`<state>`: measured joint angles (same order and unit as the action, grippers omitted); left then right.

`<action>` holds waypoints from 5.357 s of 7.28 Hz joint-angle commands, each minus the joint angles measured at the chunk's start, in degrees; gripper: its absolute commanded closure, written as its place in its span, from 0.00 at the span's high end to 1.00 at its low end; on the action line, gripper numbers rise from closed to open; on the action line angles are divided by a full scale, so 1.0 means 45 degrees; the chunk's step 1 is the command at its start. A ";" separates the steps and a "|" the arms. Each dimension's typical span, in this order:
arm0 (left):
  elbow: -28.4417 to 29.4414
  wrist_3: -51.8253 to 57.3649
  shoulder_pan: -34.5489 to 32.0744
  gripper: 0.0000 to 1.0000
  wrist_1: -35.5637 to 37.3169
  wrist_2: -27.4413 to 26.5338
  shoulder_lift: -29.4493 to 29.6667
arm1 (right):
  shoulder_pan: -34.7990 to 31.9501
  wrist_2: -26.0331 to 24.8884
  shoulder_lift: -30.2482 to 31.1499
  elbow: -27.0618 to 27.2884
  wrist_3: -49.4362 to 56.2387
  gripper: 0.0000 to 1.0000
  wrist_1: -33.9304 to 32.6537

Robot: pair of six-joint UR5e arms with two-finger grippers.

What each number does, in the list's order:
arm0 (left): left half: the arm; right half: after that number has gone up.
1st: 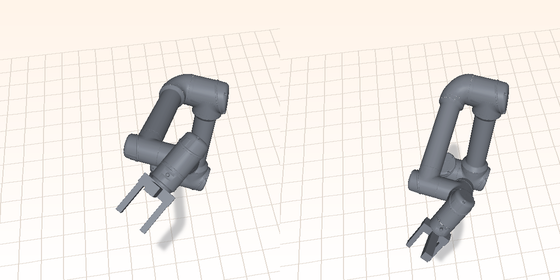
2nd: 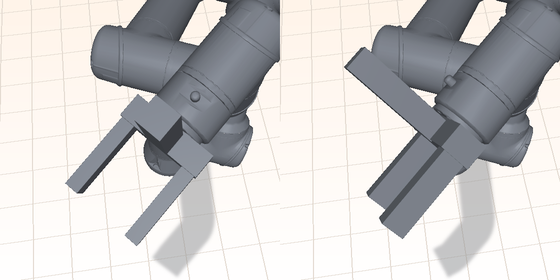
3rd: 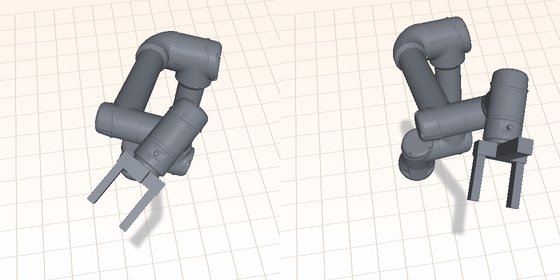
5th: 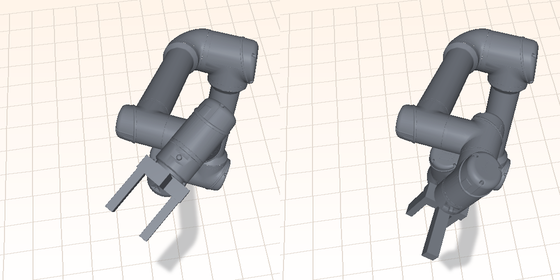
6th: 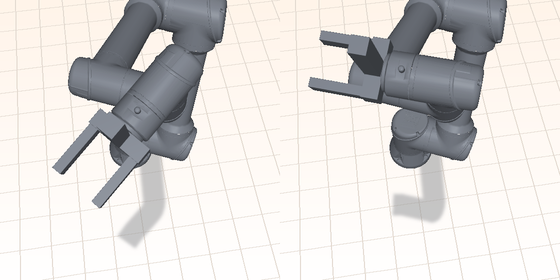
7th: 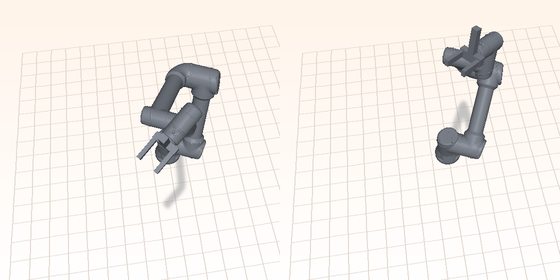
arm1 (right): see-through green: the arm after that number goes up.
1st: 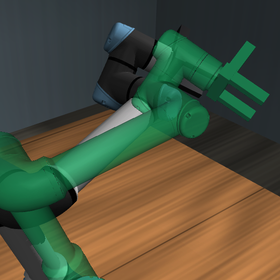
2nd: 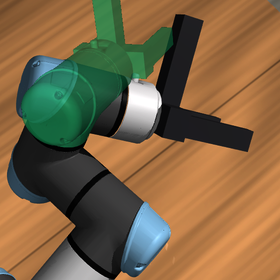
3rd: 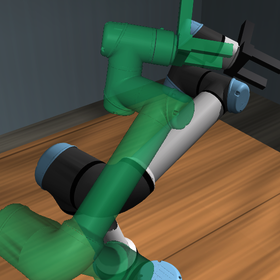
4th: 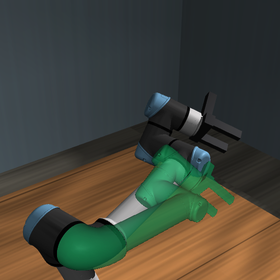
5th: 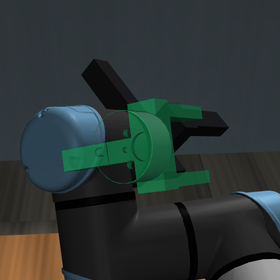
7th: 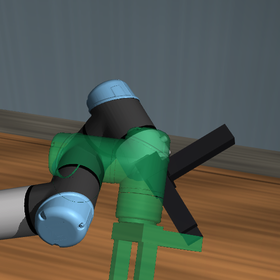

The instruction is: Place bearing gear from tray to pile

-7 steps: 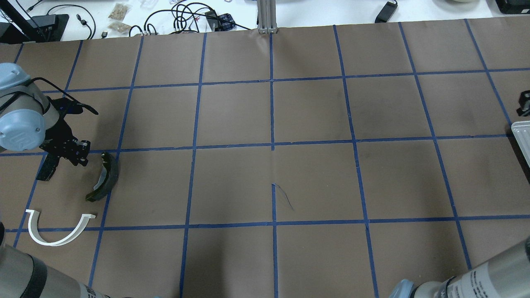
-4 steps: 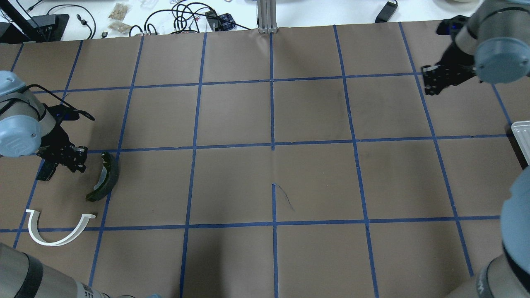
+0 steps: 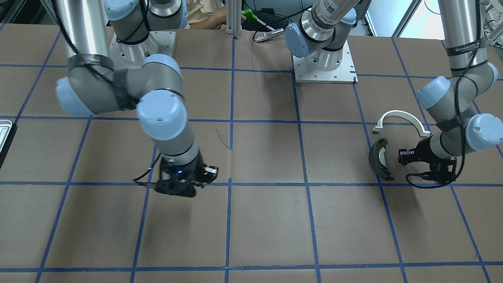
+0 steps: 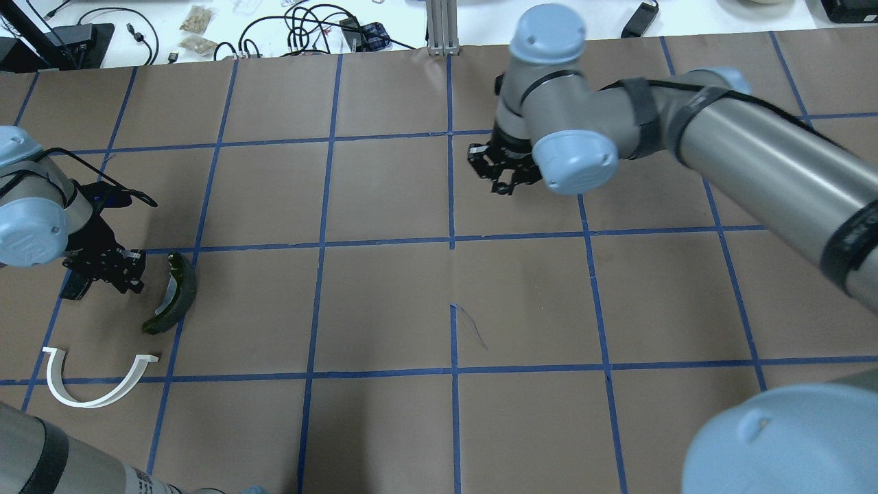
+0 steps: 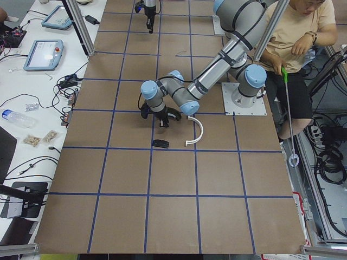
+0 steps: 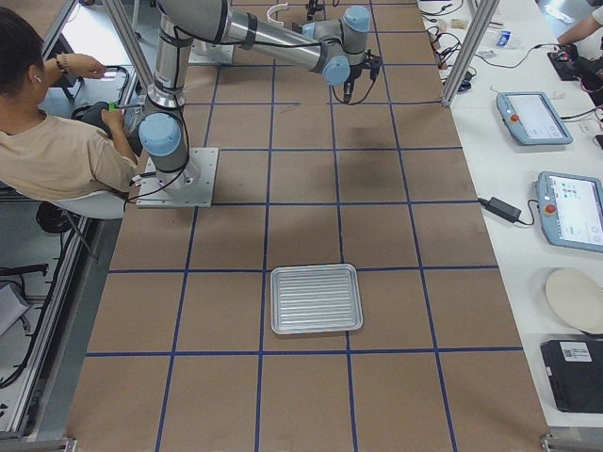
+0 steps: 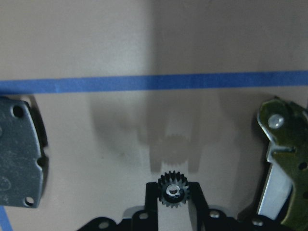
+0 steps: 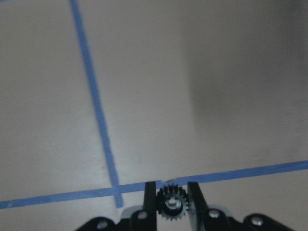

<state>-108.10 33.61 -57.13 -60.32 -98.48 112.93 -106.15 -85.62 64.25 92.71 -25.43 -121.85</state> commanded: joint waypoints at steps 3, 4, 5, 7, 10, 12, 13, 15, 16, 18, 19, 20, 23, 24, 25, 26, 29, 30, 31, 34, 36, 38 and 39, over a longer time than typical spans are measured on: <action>-0.0041 0.0013 -0.0058 0.16 -0.0034 0.0029 -0.0036 | -0.2776 0.0062 -0.1466 0.0158 -0.3073 0.67 -0.1497; -0.0041 0.0013 -0.0097 0.31 -0.0053 0.0030 -0.0036 | -0.2758 0.0023 -0.1408 0.0295 -0.3389 1.00 -0.1536; -0.0022 0.0013 -0.0116 0.77 -0.0111 0.0030 -0.0036 | -0.2623 -0.0035 -0.1311 0.0142 -0.3237 1.00 -0.1478; 0.0173 -0.0007 -0.0136 0.97 -0.0190 0.0010 -0.0056 | -0.1419 -0.0036 -0.0262 0.0140 -0.1840 1.00 -0.1187; 0.2776 -0.0201 -0.0736 1.00 -0.2285 0.0921 -0.0037 | 0.2073 -0.0192 0.2352 0.0043 0.3154 1.00 0.2065; 0.4933 -0.2740 -0.2897 1.00 -0.3704 0.0986 0.0062 | 0.3546 -0.0405 0.3860 -0.1043 0.4260 1.00 0.5495; 0.4959 -0.4501 -0.4243 1.00 -0.3744 0.1644 -0.0035 | 0.3647 -0.1026 0.4427 -0.1921 0.4283 1.00 0.6926; 0.4901 -0.6794 -0.6531 1.00 -0.3511 0.2178 0.0314 | 0.3707 -0.1090 0.5366 -0.2106 0.5409 1.00 0.7545; 0.4862 -0.7635 -0.7664 1.00 -0.3510 0.2101 0.0335 | 0.3649 -0.1129 0.5370 -0.1970 0.5339 1.00 0.7720; 0.4416 -0.7761 -0.9095 1.00 -0.2698 0.2216 0.0665 | 0.3707 -0.1110 0.5234 -0.1735 0.5436 1.00 0.7450; 0.3658 -0.8109 -0.9487 1.00 -0.1511 0.2662 0.0783 | 0.3765 -0.1168 0.5252 -0.1735 0.5455 1.00 0.7506; 0.2819 -0.8538 -0.9569 1.00 -0.0107 0.3266 0.0920 | 0.3688 -0.1130 0.5272 -0.1715 0.5339 1.00 0.7700; 0.1427 -0.9454 -1.0036 1.00 0.0336 0.3370 0.0999 | 0.3707 -0.1109 0.5292 -0.1266 0.5260 1.00 0.7410; 0.1366 -0.9615 -1.0154 1.00 0.0627 0.3369 0.0999 | 0.3726 -0.1129 0.5292 -0.1266 0.5318 1.00 0.7235; 0.1385 -0.9578 -1.0175 1.00 0.0688 0.3389 0.1057 | 0.3707 -0.1110 0.5272 -0.1247 0.5261 1.00 0.7195; 0.1385 -0.9616 -1.0175 0.93 0.0689 0.3389 0.1154 | 0.3726 -0.1052 0.5272 -0.1246 0.5241 1.00 0.7156; 0.1346 -0.9616 -1.0175 0.68 0.0650 0.3370 0.1214 | 0.3726 -0.1090 0.5272 -0.1227 0.5241 1.00 0.7310; 0.1365 -0.9616 -1.0175 0.38 0.0650 0.3408 0.1233 | 0.3707 -0.1110 0.5272 -0.1227 0.5260 1.00 0.7331; 0.1365 -0.9616 -1.0175 0.03 0.0650 0.3389 0.1234 | 0.3707 -0.1110 0.5272 -0.1227 0.5260 1.00 0.7312; 0.1559 -0.9655 -1.0175 0.00 0.0630 0.3350 0.1040 | 0.3707 -0.1110 0.5272 -0.1227 0.5260 1.00 0.7389; 0.2685 -0.9481 -0.9284 0.00 -0.0260 0.3408 0.0668 | 0.3707 -0.1129 0.5253 -0.1227 0.5260 1.00 0.7409; 0.4367 -0.7792 -0.6827 0.00 -0.2040 0.3312 0.0473 | 0.3707 -0.1110 0.5253 -0.1227 0.5241 1.00 0.7409; 0.4644 -0.6775 -0.5598 0.00 -0.2316 0.3272 0.0394 | 0.3707 -0.1110 0.5253 -0.1227 0.5241 1.00 0.7351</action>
<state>-89.82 -2.38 -89.11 -68.15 -83.46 115.20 -89.47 -90.62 87.90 87.19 -1.81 -88.59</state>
